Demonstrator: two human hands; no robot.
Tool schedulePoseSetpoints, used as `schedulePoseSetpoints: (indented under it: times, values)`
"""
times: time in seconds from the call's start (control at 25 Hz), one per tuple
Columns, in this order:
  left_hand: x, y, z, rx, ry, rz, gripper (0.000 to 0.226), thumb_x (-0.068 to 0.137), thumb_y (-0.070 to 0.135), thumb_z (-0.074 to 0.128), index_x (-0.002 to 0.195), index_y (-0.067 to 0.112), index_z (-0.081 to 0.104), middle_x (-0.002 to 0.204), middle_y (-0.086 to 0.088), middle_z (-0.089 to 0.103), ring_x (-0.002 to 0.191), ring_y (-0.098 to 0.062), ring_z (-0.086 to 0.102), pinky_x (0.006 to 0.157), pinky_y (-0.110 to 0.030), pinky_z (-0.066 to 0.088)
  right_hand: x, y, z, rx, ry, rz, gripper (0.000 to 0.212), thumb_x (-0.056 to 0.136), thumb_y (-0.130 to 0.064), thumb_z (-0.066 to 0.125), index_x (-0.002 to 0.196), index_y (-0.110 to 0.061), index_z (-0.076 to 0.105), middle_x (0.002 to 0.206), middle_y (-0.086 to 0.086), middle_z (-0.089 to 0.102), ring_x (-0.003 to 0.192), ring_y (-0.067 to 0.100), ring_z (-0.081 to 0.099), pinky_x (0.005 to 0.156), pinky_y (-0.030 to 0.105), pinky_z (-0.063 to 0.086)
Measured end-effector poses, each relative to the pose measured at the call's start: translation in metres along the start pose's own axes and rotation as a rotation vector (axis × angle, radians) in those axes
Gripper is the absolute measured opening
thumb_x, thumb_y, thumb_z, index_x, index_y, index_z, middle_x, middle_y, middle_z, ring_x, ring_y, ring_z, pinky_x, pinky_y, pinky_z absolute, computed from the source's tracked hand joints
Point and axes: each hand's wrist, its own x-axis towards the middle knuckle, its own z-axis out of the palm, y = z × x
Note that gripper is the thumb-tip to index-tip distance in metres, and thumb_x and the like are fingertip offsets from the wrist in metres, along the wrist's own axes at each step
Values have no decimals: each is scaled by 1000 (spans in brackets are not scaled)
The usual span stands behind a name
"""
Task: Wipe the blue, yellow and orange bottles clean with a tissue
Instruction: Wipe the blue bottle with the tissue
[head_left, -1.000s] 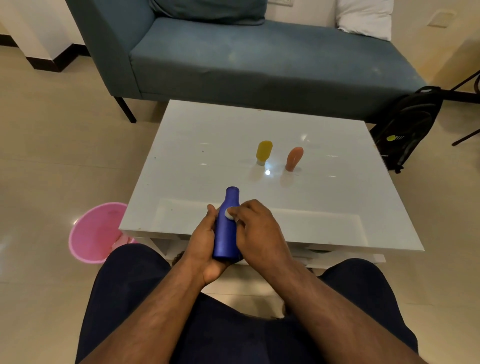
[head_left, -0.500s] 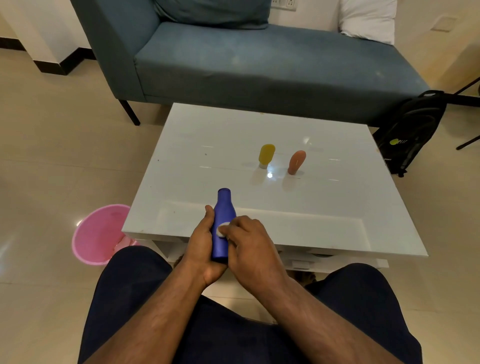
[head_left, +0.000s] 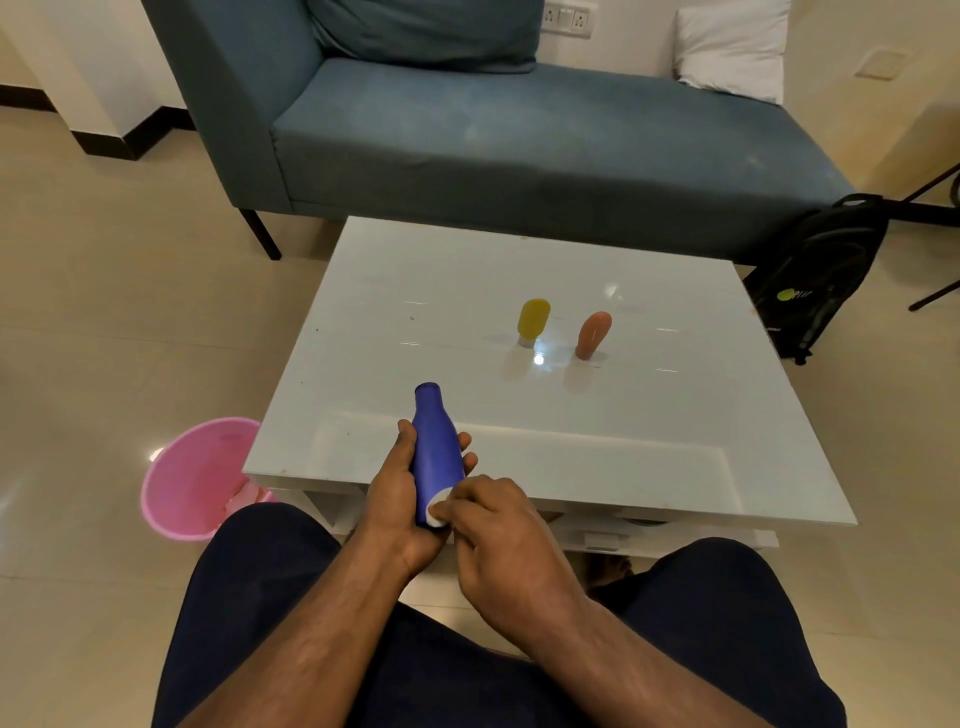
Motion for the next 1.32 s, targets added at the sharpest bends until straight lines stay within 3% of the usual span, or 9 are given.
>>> schedulePoseSetpoints:
  times: [0.16, 0.32, 0.48, 0.64, 0.92, 1.16, 1.32]
  values:
    - [-2, -2, 1, -12, 13, 7, 63, 95, 59, 51, 130, 8, 64, 114, -11, 73, 91, -26, 69, 84, -42, 57, 12, 9, -1, 41, 92, 154, 27, 84, -7, 56, 103, -23, 66, 100, -6, 61, 93, 13, 54, 82, 27, 48]
    - [-3, -1, 1, -25, 26, 28, 61, 97, 58, 50, 132, 10, 62, 118, -10, 74, 90, -25, 69, 81, -41, 57, 1, 0, 1, -35, 4, -29, 29, 76, -5, 60, 100, -20, 67, 99, -5, 63, 88, 15, 55, 77, 24, 49]
    - [-6, -3, 4, 1, 13, 50, 56, 99, 56, 46, 131, 12, 62, 122, -12, 72, 91, -27, 67, 82, -43, 56, 12, 16, -2, 150, 70, 211, 25, 88, -7, 55, 101, -23, 68, 102, -10, 59, 94, 3, 54, 85, 16, 45]
    - [-4, -1, 3, 17, 46, 63, 56, 101, 55, 45, 135, 13, 60, 120, -12, 73, 86, -24, 65, 81, -40, 54, 3, 3, 0, 229, 85, 195, 26, 88, -4, 53, 100, -21, 69, 103, -13, 58, 97, 1, 55, 85, 12, 44]
    - [-10, -7, 8, 91, 66, 12, 56, 96, 55, 53, 129, 11, 63, 103, -16, 74, 86, -27, 72, 69, -40, 58, 40, 14, -9, 263, 146, 251, 19, 88, -10, 56, 93, -24, 69, 99, -13, 58, 91, 0, 56, 82, 13, 46]
    - [-6, -2, 5, 62, 108, 13, 57, 96, 53, 54, 129, 8, 61, 83, -11, 71, 67, -21, 68, 59, -34, 59, 5, 2, -4, 305, 121, 232, 27, 88, -5, 56, 98, -26, 69, 102, -17, 56, 98, -4, 54, 85, 8, 43]
    - [-11, -7, 13, 119, 74, 28, 52, 97, 52, 52, 125, 10, 63, 88, -15, 74, 78, -25, 70, 73, -39, 58, 28, 11, -9, 301, 158, 246, 20, 88, -10, 58, 96, -24, 69, 101, -14, 58, 94, 0, 56, 83, 14, 48]
